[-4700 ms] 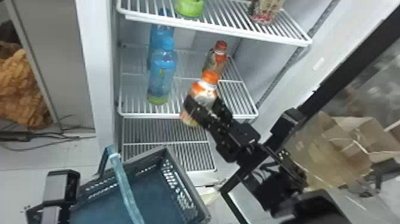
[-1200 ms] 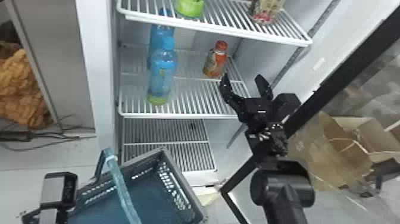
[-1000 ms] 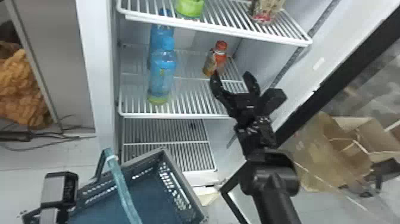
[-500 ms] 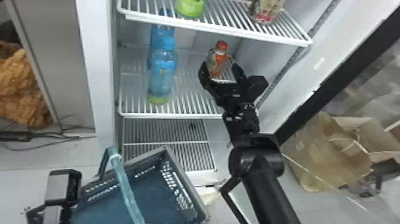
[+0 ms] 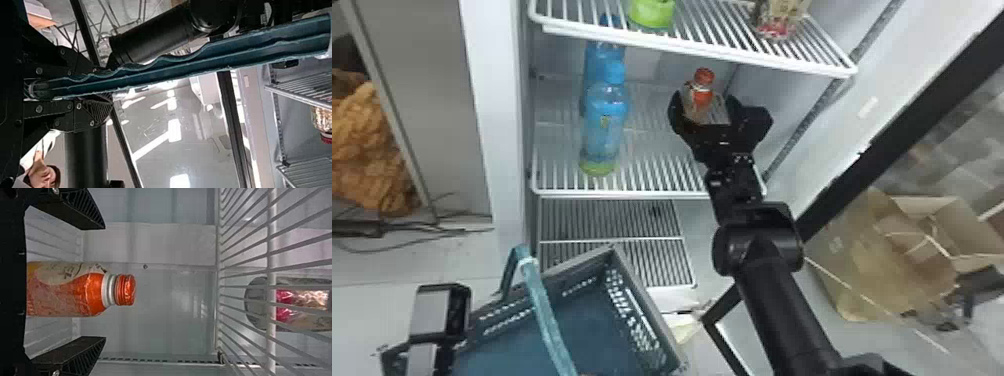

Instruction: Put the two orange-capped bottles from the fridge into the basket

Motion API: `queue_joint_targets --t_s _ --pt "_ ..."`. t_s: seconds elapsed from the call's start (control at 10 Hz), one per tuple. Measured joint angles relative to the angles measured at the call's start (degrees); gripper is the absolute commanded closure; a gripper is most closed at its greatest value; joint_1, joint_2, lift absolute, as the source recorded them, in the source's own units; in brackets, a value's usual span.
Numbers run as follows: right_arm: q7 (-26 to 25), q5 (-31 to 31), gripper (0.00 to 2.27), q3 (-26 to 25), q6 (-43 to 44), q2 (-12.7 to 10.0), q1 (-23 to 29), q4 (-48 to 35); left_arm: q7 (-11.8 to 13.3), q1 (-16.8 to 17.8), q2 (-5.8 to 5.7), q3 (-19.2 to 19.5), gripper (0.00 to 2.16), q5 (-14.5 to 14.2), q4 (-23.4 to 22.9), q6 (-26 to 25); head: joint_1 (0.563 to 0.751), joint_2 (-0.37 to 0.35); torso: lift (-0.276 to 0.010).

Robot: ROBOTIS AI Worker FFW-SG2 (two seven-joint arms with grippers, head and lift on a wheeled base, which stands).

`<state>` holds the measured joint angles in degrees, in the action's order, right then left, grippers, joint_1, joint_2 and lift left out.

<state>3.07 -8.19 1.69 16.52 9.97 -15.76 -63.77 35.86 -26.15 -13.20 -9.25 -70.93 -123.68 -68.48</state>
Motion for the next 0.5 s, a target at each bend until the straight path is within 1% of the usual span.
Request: queue_joint_targets --t_s 0.4,0.5 --pt "-2.1 0.1 0.10 1.0 -0.1 0.2 -5.1 6.8 0.0 0.3 -0.08 -0.4 1.18 0.0 0.2 0.0 0.695 -0.350 -0.235" --pt "-2.1 -0.4 0.16 1.7 -0.1 0.5 -6.7 8.9 0.0 0.4 -0.08 -0.5 1.18 0.0 0.3 0.0 0.695 -0.350 -0.235"
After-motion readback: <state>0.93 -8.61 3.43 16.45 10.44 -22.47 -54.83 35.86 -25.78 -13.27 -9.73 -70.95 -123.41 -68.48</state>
